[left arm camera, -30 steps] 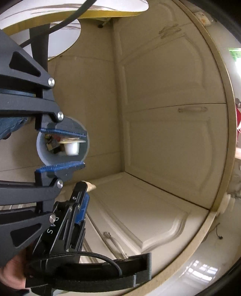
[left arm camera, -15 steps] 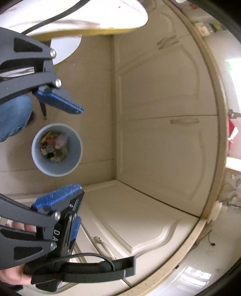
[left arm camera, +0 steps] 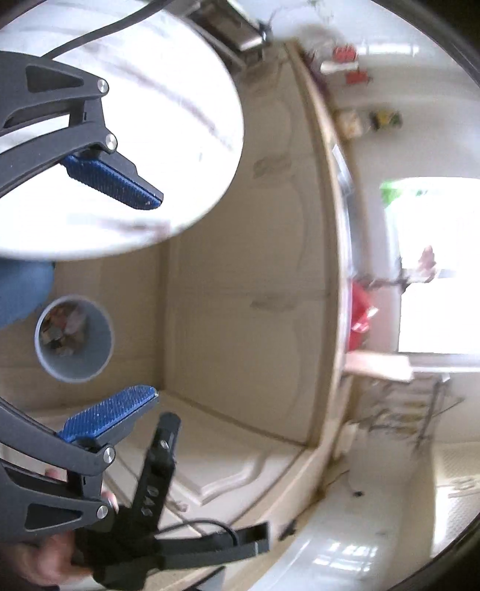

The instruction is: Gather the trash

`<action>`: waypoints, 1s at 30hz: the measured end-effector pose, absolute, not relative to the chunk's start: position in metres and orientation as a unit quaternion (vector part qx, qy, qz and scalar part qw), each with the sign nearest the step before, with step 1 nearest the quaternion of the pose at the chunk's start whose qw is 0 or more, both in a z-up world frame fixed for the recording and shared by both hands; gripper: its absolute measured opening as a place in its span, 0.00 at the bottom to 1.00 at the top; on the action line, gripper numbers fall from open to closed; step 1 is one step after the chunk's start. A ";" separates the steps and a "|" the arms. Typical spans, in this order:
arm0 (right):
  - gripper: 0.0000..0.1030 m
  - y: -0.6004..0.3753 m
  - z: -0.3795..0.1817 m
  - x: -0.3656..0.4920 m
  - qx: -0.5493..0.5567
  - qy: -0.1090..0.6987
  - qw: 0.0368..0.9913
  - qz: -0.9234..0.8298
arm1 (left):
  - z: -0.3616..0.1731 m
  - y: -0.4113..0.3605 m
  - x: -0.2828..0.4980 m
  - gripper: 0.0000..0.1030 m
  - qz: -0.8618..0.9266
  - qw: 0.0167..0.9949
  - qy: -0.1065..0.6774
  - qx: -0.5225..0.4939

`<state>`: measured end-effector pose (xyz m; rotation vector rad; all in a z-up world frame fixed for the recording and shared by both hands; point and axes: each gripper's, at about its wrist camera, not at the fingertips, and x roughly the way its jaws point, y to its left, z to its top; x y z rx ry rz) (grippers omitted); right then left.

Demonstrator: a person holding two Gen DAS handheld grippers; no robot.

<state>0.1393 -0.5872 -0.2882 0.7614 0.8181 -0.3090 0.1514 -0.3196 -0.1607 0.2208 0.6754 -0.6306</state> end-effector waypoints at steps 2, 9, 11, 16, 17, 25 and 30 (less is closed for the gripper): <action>1.00 -0.568 -0.262 0.143 0.344 0.373 0.852 -0.131 | -0.145 -0.289 0.140 0.99 -0.289 0.902 0.307 0.094; 1.00 -0.472 -0.166 0.156 0.267 0.323 0.906 -0.068 | -0.105 -0.187 0.092 0.99 -0.196 0.945 0.255 0.064; 1.00 -0.431 -0.137 0.159 0.226 0.308 0.923 -0.050 | -0.094 -0.158 0.076 0.99 -0.166 0.954 0.243 0.058; 1.00 -0.341 -0.090 0.152 0.151 0.275 0.949 -0.018 | -0.072 -0.094 0.026 0.99 -0.091 0.971 0.216 0.045; 1.00 -0.324 -0.084 0.150 0.139 0.267 0.954 -0.014 | -0.071 -0.086 0.017 0.99 -0.082 0.972 0.213 0.044; 1.00 -0.228 -0.055 0.133 0.067 0.225 0.972 0.009 | -0.049 -0.040 -0.059 0.99 -0.003 0.985 0.174 0.013; 1.00 -0.201 -0.040 0.119 0.034 0.200 0.979 0.011 | -0.050 -0.031 -0.102 0.99 0.009 0.988 0.157 -0.002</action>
